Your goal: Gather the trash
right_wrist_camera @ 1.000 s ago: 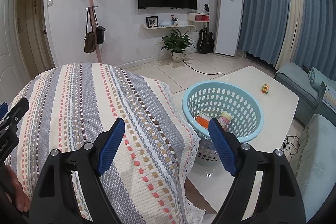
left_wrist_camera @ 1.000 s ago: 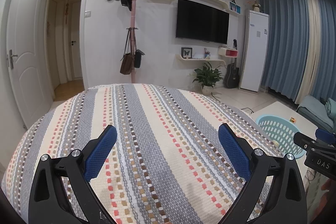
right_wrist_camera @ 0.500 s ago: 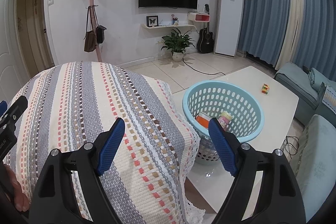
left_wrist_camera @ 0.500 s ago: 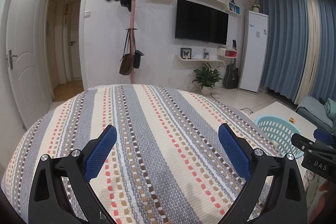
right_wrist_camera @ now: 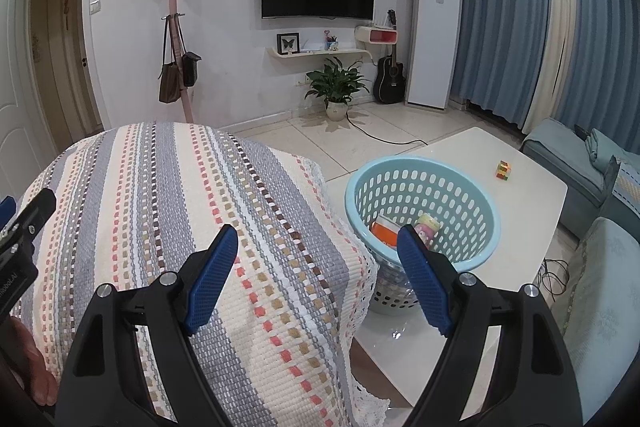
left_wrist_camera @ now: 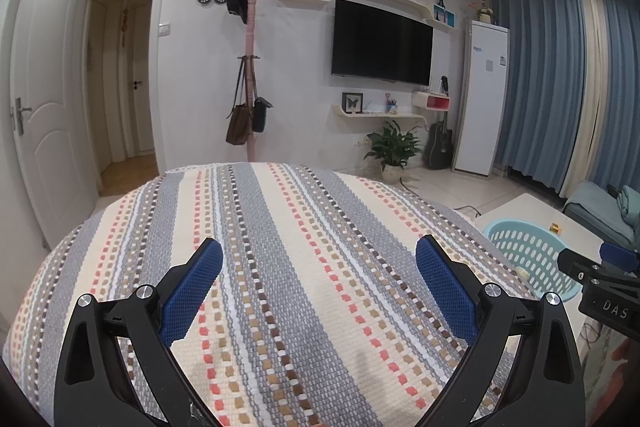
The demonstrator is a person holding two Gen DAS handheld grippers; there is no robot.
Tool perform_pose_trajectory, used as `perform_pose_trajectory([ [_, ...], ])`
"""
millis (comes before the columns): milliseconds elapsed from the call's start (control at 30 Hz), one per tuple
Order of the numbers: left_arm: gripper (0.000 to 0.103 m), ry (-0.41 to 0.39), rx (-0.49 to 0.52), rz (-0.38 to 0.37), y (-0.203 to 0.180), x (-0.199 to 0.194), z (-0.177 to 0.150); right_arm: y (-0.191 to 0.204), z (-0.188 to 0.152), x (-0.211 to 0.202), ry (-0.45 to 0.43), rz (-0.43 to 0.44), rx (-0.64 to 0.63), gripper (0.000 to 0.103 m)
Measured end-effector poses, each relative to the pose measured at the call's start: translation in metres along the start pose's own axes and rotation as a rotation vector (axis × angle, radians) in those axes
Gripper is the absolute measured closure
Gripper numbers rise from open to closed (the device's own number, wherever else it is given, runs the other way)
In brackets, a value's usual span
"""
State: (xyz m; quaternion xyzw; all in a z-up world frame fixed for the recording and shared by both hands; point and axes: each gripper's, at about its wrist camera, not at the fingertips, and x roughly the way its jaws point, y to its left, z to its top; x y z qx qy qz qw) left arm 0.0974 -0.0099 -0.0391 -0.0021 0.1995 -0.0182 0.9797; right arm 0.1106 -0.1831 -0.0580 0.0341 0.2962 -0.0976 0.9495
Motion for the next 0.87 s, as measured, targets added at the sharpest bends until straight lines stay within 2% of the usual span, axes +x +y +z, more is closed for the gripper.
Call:
perform_pose_trajectory([
  [333,0.009,0.017,-0.055,-0.009,0.008,-0.001,0.007,0.005,0.003,-0.015,-0.026,-0.008,-0.017,0.025],
  [633,0.007,0.068,-0.062,0.075,0.024,-0.018,0.012,0.041,0.013,-0.025,-0.059,0.061,-0.083,0.025],
  [867,0.007,0.108,-0.090,0.123,0.046,-0.030,0.006,0.079,0.014,-0.022,-0.048,0.136,-0.138,0.025],
])
